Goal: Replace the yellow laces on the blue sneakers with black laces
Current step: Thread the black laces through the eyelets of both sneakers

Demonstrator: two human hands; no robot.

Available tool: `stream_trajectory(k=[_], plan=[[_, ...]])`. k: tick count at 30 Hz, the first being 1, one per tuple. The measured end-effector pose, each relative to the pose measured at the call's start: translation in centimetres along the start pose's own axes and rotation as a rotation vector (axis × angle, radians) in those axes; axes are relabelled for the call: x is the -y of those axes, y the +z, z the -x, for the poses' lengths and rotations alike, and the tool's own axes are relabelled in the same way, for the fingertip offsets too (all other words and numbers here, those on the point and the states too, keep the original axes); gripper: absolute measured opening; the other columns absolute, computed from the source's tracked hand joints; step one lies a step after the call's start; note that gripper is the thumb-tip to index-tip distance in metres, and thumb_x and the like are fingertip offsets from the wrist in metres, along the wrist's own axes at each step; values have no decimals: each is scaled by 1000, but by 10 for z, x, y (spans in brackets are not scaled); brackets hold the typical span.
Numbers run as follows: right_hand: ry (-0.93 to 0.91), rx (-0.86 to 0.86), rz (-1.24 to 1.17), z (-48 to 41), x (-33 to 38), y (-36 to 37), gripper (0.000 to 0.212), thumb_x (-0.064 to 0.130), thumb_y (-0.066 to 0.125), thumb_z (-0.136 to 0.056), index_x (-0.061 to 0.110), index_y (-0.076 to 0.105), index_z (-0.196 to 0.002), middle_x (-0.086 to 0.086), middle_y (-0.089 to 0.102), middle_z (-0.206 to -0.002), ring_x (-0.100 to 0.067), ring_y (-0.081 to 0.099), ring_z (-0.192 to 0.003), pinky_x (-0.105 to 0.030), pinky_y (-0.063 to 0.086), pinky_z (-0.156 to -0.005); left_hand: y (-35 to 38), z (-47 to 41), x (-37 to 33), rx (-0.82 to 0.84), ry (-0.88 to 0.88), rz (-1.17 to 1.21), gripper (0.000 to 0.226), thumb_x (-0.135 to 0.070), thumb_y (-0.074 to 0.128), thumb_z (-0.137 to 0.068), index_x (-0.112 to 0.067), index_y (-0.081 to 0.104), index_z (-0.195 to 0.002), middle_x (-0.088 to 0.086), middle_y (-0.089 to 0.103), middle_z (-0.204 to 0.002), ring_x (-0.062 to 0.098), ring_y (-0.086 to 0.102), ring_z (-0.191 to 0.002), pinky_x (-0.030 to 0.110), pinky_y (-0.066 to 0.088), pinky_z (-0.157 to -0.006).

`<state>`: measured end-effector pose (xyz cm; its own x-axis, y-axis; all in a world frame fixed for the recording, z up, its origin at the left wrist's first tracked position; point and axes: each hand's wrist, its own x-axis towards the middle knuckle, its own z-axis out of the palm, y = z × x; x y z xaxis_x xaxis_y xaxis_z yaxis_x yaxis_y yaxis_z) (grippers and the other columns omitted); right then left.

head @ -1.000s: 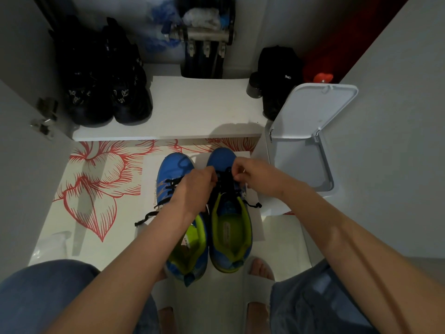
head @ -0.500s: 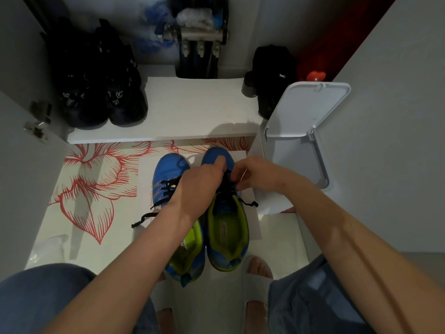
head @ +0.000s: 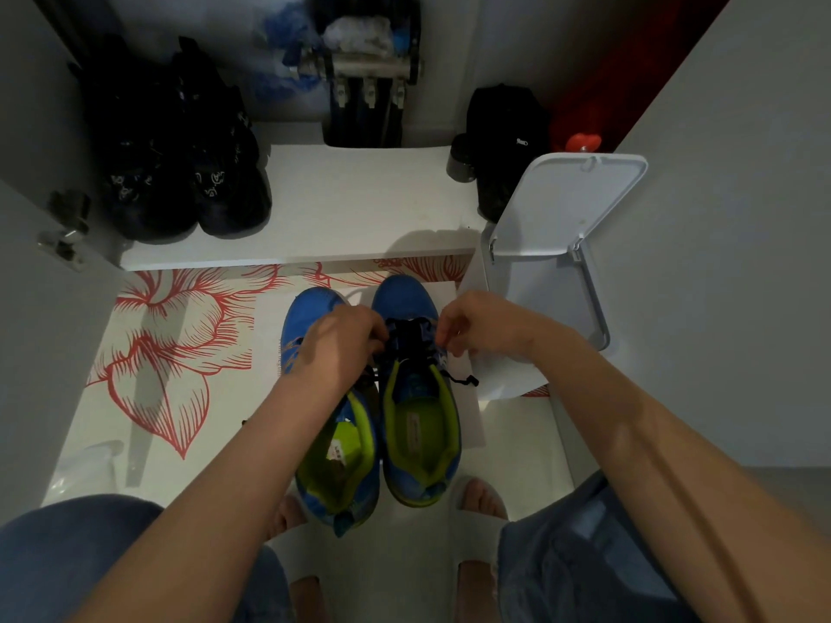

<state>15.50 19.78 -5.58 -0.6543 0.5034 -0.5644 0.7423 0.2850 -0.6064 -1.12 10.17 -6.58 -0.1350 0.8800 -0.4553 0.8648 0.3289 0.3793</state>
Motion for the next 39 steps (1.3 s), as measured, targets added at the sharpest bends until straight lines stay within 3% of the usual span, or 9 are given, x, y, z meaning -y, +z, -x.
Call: stream_trajectory(k=[4, 6, 11, 15, 18, 24, 29, 36, 39], plan=[[-30, -19, -4, -1, 0, 2, 23, -7, 59, -84, 4, 70, -100, -13, 69, -97, -22, 64, -88, -32, 54, -77, 6, 0, 2, -72, -2, -21, 27, -14, 46, -98, -15, 59, -122, 9, 64, -114, 21, 62, -94, 22, 41, -71], [-43, -25, 2, -2, -1, 3, 22, -6, 60, -84, 4, 70, -101, -14, 69, -99, -22, 64, -88, -29, 53, -75, 7, -1, 2, -68, -7, 12, 25, -12, 44, -98, -14, 57, -120, 10, 64, -108, 17, 58, -74, 24, 43, -60], [-94, -26, 62, -6, -1, 7, 18, -1, 68, -80, 3, 68, -98, -13, 68, -98, -19, 62, -85, -32, 52, -82, 7, 1, -4, -29, -32, -39, 30, -1, 43, -96, -9, 38, -124, -5, 41, -69, 5, 37, -52, 16, 35, -37], [-113, -10, 72, -5, 1, 8, 14, 1, 68, -81, 3, 67, -95, -3, 63, -88, -14, 59, -84, -30, 50, -83, 5, 3, -4, -30, -90, -57, 47, -2, 54, -92, -3, 29, -132, -3, 40, -70, 6, 37, -54, 18, 31, -42], [-121, 1, 89, -4, 0, 10, 10, 2, 64, -84, 7, 65, -93, 3, 59, -81, -12, 57, -79, -27, 48, -78, 8, 7, -7, -128, -52, -50, 34, -2, 47, -93, -5, 36, -126, 6, 50, -78, 18, 51, -64, 23, 32, -45], [-89, -16, 62, -6, 0, 11, 8, 2, 60, -87, 7, 61, -93, 9, 52, -73, -2, 48, -67, -14, 40, -63, 7, 16, -12, -251, -83, 167, 24, -1, 42, -92, -5, 44, -116, 16, 62, -93, 35, 63, -82, 43, 55, -67], [-64, -16, 1, -4, -1, 9, 7, 1, 63, -85, 8, 60, -86, -2, 60, -78, -16, 57, -76, -22, 48, -68, 5, 13, -7, -157, -139, 252, 32, 8, 43, -91, -2, 41, -122, 16, 62, -103, 29, 63, -80, 39, 52, -65], [-97, -40, 92, -2, 0, 11, 3, 8, 50, -94, 9, 52, -96, -6, 58, -88, -23, 56, -87, -37, 47, -82, 13, 12, -3, -70, -144, 187, 30, -12, 53, -95, -4, 51, -124, 17, 65, -107, 30, 66, -85, 37, 55, -73], [-155, -72, 214, -1, 7, 11, 14, 9, 45, -96, 0, 52, -104, -8, 53, -93, -21, 50, -85, -31, 40, -73, 17, 11, -3, -164, -101, 251, 21, -14, 50, -96, -3, 59, -111, 19, 66, -105, 34, 65, -85, 37, 52, -69]])
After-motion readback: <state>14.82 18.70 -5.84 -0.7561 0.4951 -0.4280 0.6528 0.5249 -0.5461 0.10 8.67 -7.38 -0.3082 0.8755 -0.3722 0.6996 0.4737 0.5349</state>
